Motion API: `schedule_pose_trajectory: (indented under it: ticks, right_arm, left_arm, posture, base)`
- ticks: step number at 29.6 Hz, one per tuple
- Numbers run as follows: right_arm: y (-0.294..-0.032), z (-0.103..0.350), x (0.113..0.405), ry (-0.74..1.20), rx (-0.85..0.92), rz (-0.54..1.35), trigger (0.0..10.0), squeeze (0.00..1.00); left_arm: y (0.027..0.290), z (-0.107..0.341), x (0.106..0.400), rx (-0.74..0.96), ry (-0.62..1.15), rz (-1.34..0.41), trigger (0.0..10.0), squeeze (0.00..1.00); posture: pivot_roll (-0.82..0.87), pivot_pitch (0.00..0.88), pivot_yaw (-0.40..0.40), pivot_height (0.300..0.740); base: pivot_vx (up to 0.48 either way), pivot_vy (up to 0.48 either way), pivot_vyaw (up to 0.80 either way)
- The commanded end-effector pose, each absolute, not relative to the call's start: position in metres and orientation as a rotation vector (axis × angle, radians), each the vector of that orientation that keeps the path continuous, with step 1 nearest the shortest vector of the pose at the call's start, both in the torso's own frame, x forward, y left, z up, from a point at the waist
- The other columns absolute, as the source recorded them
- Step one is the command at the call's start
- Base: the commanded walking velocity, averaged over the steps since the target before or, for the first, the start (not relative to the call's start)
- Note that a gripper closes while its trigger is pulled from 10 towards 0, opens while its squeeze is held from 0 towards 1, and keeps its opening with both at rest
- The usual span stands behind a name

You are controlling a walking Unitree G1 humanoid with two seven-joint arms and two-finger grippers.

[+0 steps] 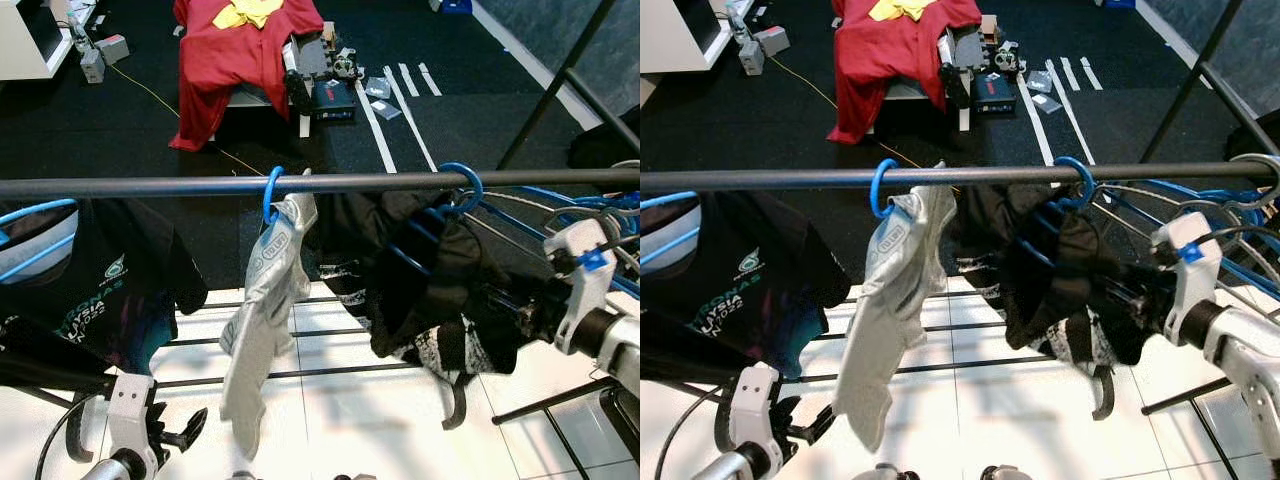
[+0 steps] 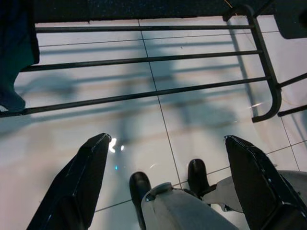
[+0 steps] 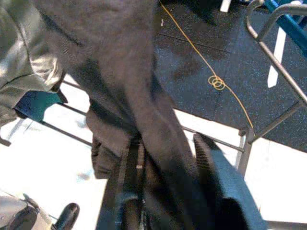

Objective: Hang hanger

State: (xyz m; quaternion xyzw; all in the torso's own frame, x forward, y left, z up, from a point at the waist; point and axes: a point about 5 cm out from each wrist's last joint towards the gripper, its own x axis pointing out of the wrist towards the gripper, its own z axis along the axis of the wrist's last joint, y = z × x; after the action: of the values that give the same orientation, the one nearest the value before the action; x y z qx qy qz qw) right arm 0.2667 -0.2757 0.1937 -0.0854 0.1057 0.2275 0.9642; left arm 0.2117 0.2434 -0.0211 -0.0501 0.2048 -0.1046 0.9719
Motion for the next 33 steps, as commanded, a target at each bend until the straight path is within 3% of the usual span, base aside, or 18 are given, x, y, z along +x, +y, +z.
schedule_pose_trajectory:
  ticks: [1, 11, 18, 22, 27, 33]
  right_arm:
    - [-0.28, 0.188, 0.265, 0.256, -0.18, 0.441, 0.0, 0.0]
    - [-0.282, 0.193, 0.269, 0.21, -0.194, 0.421, 0.0, 0.0]
    - [-0.276, 0.23, 0.268, -0.008, -0.175, 0.474, 0.0, 0.0]
    - [-0.273, 0.236, 0.266, -0.035, -0.169, 0.498, 0.0, 0.0]
    - [-0.255, 0.26, 0.251, -0.091, -0.163, 0.688, 0.0, 0.0]
    - [-0.245, 0.252, 0.237, -0.011, -0.186, 0.811, 0.0, 0.0]
  left_arm:
    - [0.25, -0.028, 0.199, -0.103, 0.449, -0.2, 10.0, 0.0]
    - [0.251, -0.029, 0.196, -0.104, 0.446, -0.201, 10.0, 0.0]
    - [0.235, -0.023, 0.215, -0.11, 0.429, -0.153, 10.0, 0.0]
    - [0.236, -0.022, 0.217, -0.109, 0.429, -0.146, 10.0, 0.0]
    - [0.237, -0.014, 0.219, -0.106, 0.415, -0.132, 10.0, 0.0]
    - [0.235, -0.009, 0.219, -0.102, 0.409, -0.134, 10.0, 0.0]
  posture:
    - [-0.04, 0.242, -0.027, 0.74]
    - [-0.05, 0.239, -0.027, 0.74]
    - [-0.05, 0.223, -0.022, 0.74]
    - [-0.05, 0.216, -0.022, 0.74]
    - [-0.06, 0.215, -0.02, 0.74]
    - [-0.07, 0.219, -0.024, 0.74]
  base:
    - [0.0, 0.0, 0.0]
    - [0.0, 0.0, 0.0]
    - [0.0, 0.0, 0.0]
    - [0.0, 0.0, 0.0]
    - [-0.052, 0.0, 0.0]
    - [-0.283, 0.0, 0.0]
